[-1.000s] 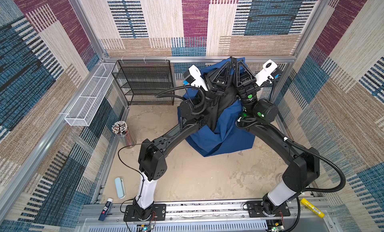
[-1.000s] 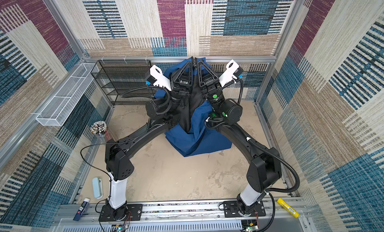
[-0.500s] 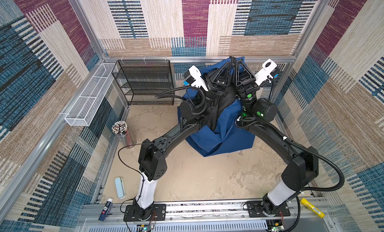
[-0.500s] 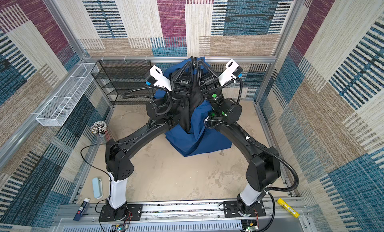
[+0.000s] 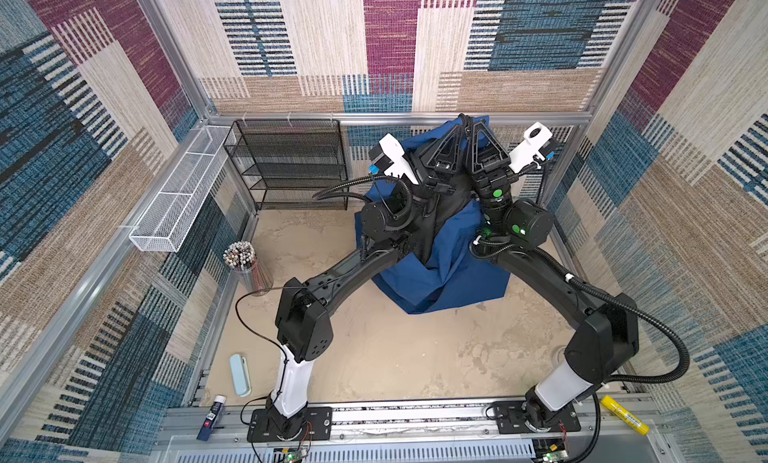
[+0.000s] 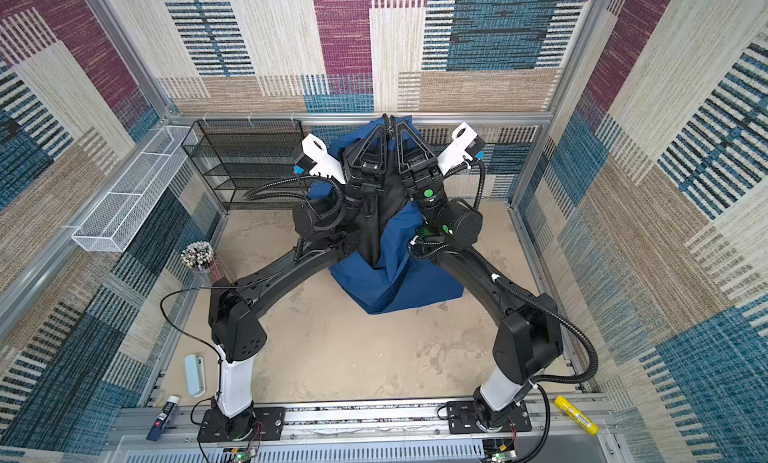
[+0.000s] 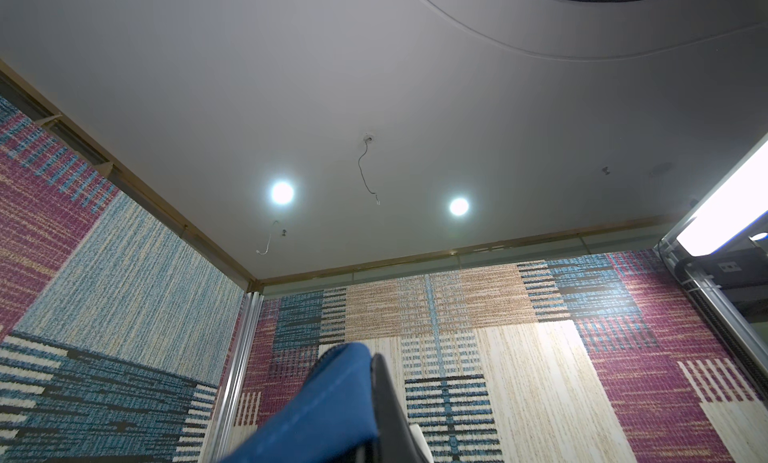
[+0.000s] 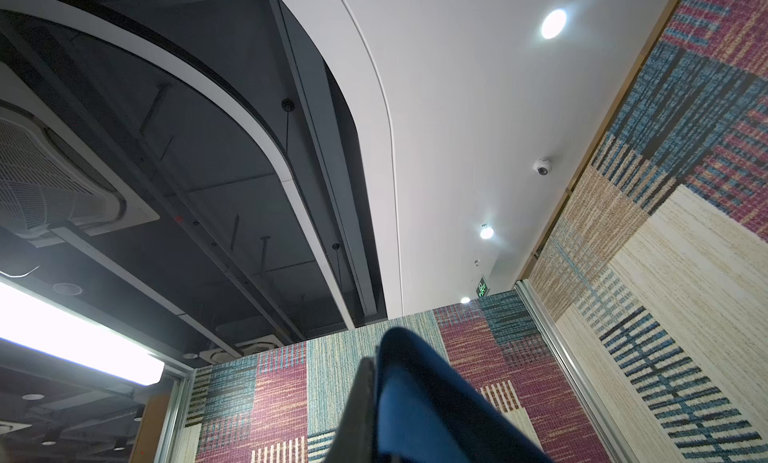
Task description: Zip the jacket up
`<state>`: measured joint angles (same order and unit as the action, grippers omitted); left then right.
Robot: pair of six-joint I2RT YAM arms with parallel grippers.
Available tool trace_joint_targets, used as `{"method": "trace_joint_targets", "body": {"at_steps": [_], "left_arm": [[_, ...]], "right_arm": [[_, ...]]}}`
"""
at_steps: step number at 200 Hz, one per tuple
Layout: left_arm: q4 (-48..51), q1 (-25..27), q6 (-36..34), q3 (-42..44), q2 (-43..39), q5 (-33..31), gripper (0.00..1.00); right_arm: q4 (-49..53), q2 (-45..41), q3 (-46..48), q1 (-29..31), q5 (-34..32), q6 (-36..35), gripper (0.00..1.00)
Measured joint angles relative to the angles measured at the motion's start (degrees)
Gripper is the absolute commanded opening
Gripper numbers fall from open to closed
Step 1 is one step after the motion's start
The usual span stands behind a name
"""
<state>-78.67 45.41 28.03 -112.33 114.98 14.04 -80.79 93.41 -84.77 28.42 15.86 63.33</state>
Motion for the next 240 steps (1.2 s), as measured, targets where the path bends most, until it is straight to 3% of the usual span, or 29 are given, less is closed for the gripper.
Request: {"method": "trace_joint_targets", "body": {"at_steps": [240], "left_arm": [[0.02,0.24,-1.40,1.55,-1.40,0.07,0.00]], "right_arm": [[0.02,-1.62,1.14,0.00,0.04,-1.62,0.00]]}}
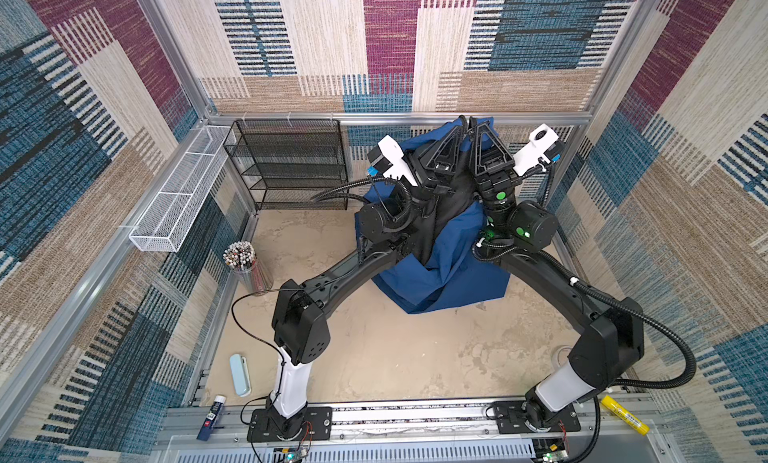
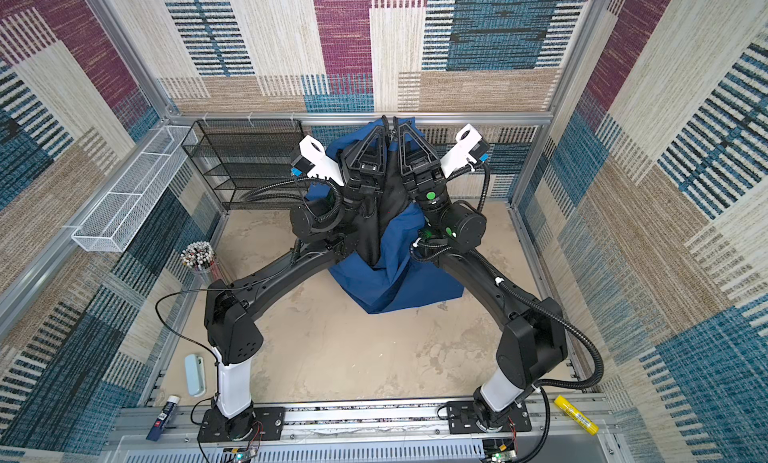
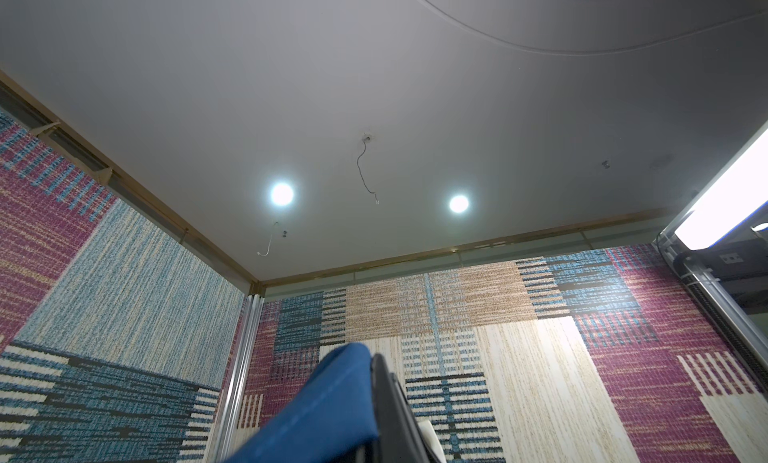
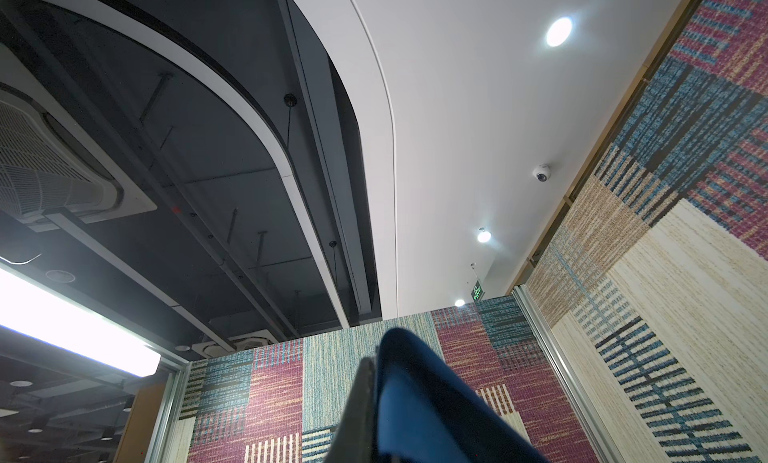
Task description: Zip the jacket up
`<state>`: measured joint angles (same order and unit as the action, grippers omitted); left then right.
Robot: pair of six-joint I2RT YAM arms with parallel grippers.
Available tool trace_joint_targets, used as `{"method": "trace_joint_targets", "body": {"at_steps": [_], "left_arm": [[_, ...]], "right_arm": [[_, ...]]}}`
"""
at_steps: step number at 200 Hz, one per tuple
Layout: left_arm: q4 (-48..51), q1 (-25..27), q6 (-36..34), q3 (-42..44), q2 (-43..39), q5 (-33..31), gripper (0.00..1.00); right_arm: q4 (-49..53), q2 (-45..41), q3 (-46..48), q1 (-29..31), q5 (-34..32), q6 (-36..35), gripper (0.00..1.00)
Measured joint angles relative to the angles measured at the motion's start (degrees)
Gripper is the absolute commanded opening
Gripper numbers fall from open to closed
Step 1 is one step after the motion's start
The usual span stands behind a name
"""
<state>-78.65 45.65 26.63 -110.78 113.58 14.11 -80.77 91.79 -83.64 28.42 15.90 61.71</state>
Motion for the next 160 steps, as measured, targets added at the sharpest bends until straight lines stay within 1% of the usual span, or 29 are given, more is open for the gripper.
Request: {"method": "trace_joint_targets", "body": {"at_steps": [160], "left_arm": [[0.00,0.00,0.02,-1.16,0.85,-0.02,0.00]], "right_arm": [[0.00,0.50,-0.48,0.37,0.11,0.44,0.00]]}}
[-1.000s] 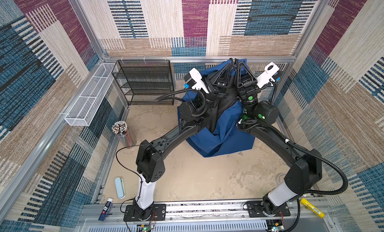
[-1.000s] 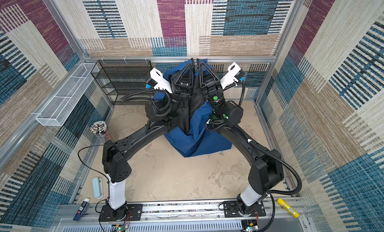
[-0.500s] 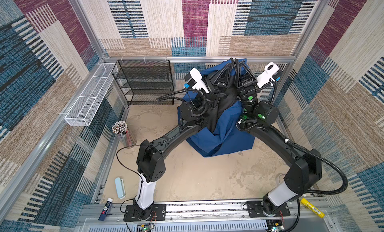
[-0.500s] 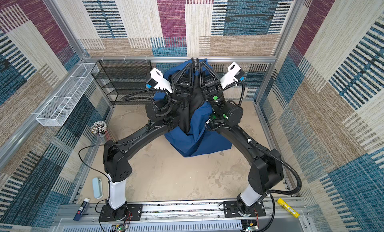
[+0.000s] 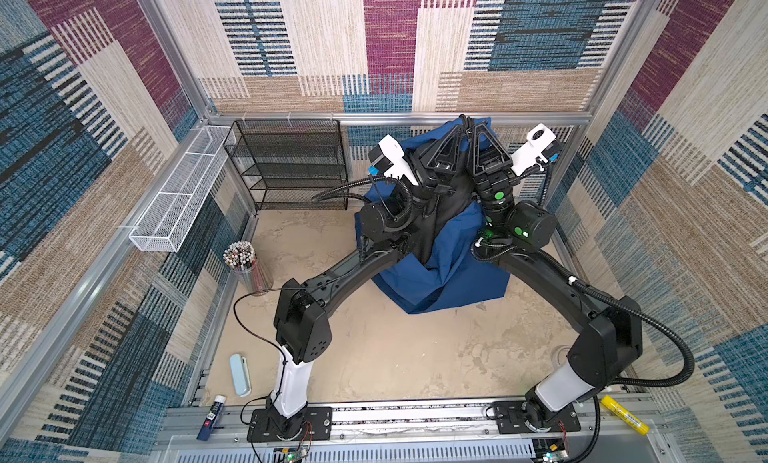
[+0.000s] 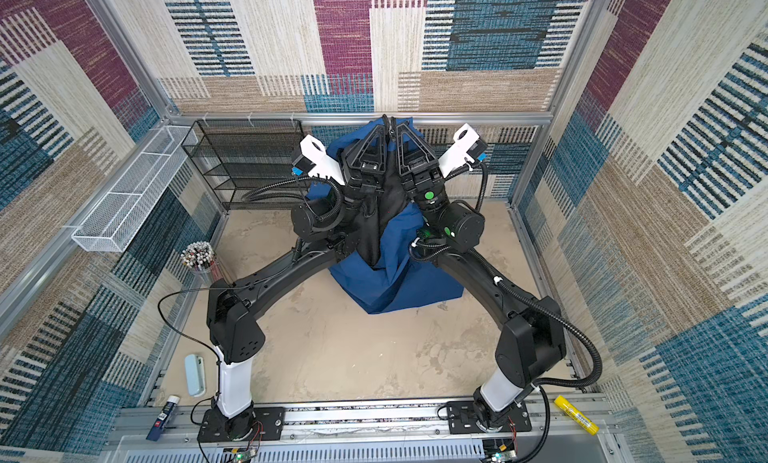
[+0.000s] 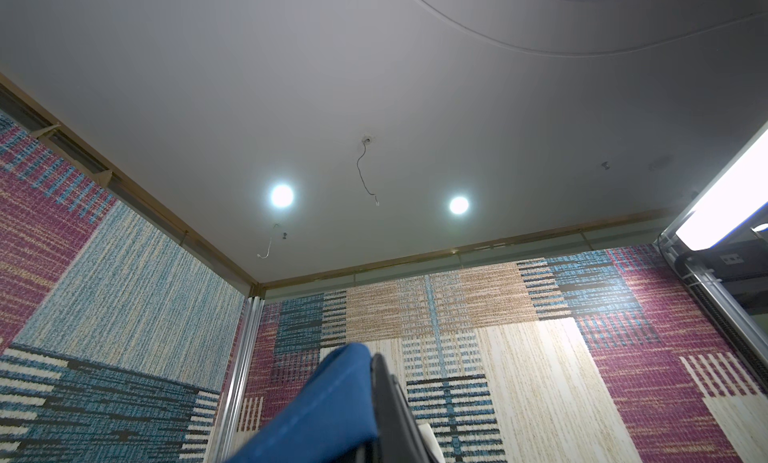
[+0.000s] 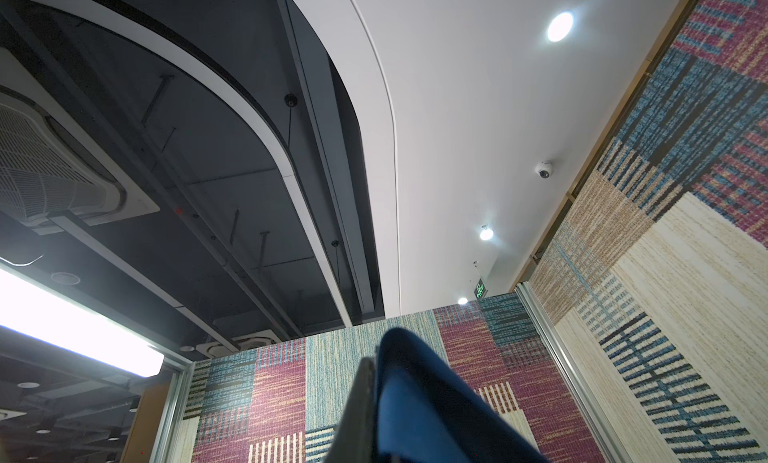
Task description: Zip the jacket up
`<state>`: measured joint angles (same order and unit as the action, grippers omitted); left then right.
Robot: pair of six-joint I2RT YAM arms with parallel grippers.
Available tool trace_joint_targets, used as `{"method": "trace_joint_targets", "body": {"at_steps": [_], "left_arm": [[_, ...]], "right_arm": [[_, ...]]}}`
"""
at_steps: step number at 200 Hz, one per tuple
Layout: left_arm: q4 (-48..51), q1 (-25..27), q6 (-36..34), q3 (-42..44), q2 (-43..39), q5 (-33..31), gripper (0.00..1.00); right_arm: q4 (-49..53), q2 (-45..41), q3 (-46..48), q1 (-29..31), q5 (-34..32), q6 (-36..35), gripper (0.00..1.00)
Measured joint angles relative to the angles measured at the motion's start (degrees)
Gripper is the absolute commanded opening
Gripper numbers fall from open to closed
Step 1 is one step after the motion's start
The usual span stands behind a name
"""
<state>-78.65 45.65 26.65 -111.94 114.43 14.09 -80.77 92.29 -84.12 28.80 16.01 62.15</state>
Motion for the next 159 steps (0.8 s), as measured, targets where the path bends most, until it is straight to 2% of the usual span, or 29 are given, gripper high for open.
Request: {"method": "trace_joint_targets", "body": {"at_steps": [159], "left_arm": [[-0.63,0.00,-0.07,0.39,-0.02,-0.26,0.00]], "right_arm": [[0.02,1.42,-2.47,0.07,0.07,0.24,0.00]]}}
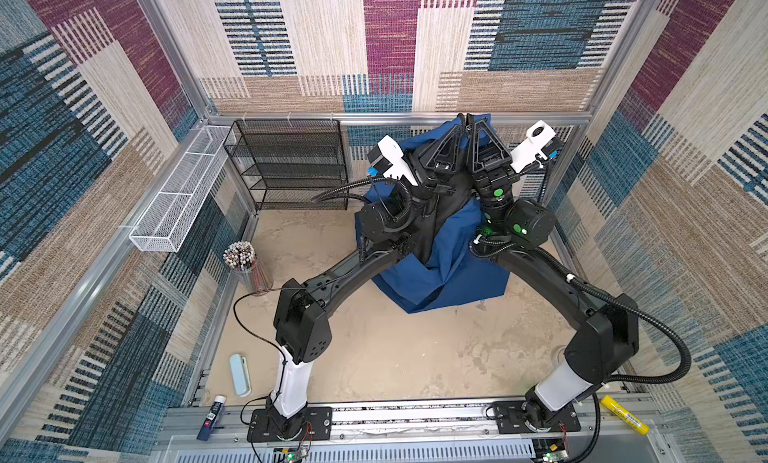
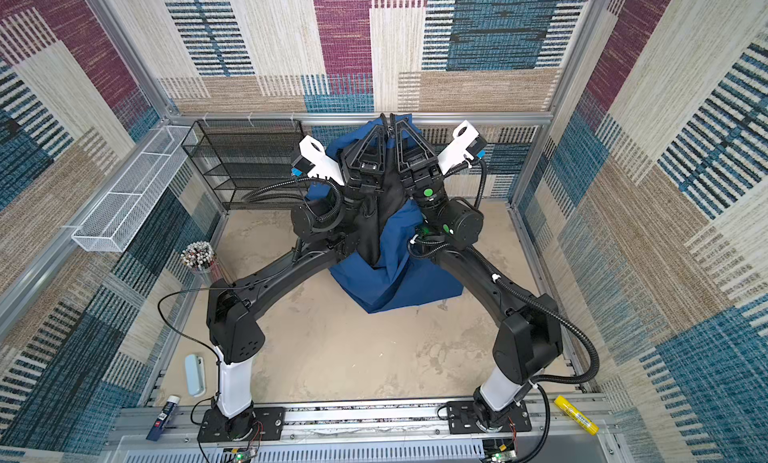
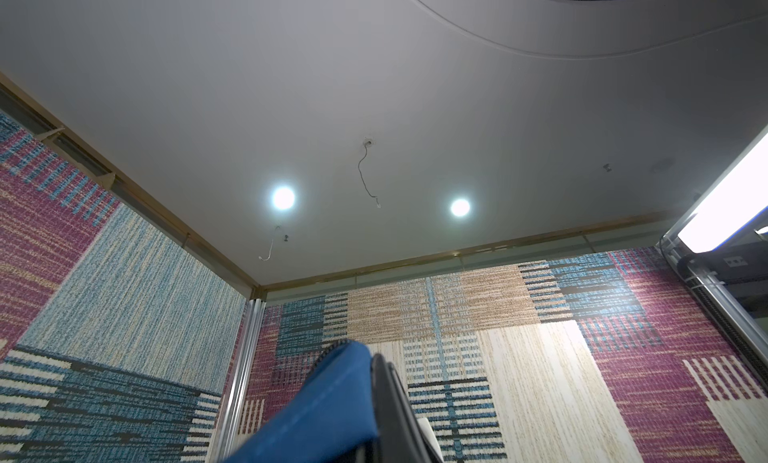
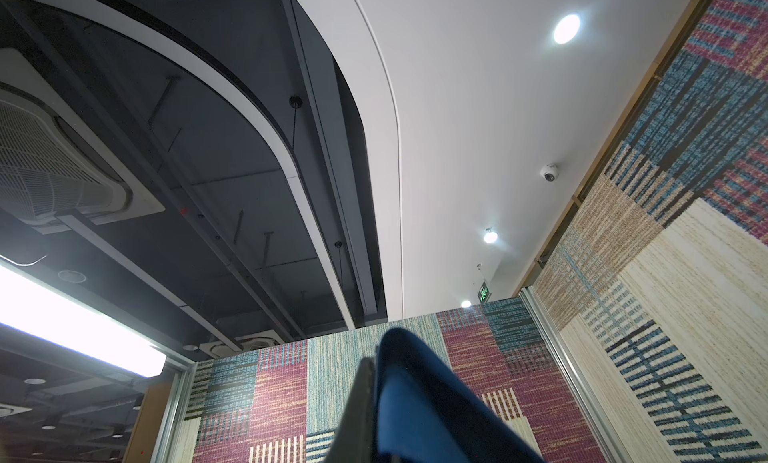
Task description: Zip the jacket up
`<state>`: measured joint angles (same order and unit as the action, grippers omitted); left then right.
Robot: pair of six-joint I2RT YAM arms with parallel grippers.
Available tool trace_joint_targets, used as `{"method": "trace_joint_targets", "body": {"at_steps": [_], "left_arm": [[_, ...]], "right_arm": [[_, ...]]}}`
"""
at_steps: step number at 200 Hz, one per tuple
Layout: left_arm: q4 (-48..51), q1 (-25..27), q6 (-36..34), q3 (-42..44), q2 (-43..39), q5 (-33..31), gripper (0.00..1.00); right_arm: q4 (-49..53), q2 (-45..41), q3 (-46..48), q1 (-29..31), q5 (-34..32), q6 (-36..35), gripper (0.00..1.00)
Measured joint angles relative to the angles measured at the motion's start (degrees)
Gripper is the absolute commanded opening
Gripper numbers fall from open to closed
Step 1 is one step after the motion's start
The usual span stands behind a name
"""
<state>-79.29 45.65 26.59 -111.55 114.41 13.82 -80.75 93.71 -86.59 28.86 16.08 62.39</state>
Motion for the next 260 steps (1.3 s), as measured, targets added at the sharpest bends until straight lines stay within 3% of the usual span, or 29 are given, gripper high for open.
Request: {"method": "trace_joint_targets", "body": {"at_steps": [116,260], "left_arm": [[0.31,0.00,0.04,-0.92,0.46,0.02,0.00],[-0.28,0.07,0.02,3.76,-1.88,0.02,0.00]], "right_arm": [[-0.02,0.13,0.13,0.33,-0.20,0.39,0.00],[0.00,0.96,-1.36,0.42,0.48,0.37,0.00]]}}
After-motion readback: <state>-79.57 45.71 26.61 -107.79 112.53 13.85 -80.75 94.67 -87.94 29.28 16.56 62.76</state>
